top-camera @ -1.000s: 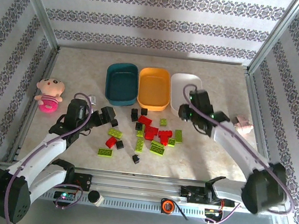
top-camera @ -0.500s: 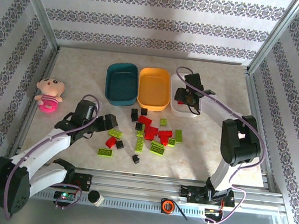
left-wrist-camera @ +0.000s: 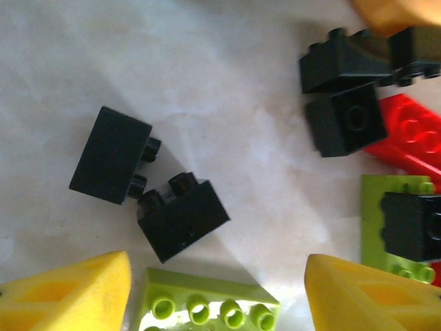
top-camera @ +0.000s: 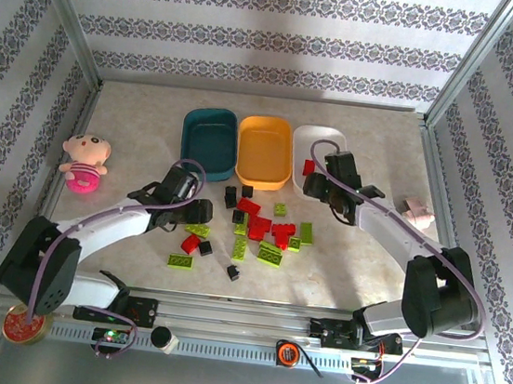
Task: Sort the legos into containers by color
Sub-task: Place the lego in the container, then pick up the lego from the center of the table.
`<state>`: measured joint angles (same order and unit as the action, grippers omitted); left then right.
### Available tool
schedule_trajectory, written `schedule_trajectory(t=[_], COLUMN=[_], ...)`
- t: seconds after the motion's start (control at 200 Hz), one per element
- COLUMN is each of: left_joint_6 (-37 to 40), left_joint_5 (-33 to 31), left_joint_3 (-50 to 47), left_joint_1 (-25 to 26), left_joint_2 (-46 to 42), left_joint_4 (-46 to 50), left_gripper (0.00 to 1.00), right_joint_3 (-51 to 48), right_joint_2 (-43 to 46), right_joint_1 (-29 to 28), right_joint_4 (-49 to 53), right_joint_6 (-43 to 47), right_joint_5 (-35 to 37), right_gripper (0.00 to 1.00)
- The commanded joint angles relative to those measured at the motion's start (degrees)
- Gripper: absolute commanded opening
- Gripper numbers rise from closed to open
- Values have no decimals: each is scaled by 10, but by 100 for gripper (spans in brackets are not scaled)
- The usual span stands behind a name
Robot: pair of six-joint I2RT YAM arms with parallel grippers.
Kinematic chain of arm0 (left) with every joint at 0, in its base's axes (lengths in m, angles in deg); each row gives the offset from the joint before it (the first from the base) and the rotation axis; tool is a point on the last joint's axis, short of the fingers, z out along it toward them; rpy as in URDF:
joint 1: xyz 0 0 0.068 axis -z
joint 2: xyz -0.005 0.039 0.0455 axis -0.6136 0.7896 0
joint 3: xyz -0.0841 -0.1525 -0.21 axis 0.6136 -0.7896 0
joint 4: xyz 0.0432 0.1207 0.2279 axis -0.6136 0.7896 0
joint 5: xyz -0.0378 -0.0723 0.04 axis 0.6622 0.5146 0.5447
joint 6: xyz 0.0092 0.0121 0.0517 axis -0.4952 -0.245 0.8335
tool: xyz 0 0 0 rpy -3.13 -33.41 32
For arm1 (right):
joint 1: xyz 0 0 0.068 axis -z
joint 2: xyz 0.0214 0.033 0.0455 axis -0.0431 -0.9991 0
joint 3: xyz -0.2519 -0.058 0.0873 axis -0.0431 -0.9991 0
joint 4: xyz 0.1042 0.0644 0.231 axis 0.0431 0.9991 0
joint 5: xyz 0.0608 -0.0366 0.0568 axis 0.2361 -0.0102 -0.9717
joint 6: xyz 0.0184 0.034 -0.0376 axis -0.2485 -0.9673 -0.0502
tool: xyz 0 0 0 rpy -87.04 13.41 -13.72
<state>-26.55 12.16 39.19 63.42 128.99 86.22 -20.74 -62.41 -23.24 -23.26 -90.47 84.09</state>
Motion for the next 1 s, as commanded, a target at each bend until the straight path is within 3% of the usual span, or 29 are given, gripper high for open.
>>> schedule_trajectory(t=[0.0, 0.375, 0.535, 0.605, 0.74, 0.994], left_joint_6=[11, 20, 16, 13, 9, -11], left_joint_5=[-26, -63, -54, -48, -36, -24], left_joint_3=[13, 18, 9, 4, -6, 8], left_joint_1=[6, 7, 7, 7, 8, 20], left_joint_2=[24, 105, 119, 114, 98, -2], left_joint_4=[-23, -115, -135, -139, -136, -92], left_gripper=[66, 59, 50, 48, 36, 33], right_joint_3=[-12, -14, -15, -16, -21, -37], right_joint_2=[26, 43, 50, 52, 51, 60], right_joint_1=[-1, -8, -8, -8, -7, -6], right_joint_4=[-8, -14, -14, -13, -14, -18], right_joint_6=[-8, -8, -5, -3, -6, -13], right_joint_5=[-10, -24, -16, -14, -8, -5], right_gripper=[69, 69, 70, 70, 70, 70])
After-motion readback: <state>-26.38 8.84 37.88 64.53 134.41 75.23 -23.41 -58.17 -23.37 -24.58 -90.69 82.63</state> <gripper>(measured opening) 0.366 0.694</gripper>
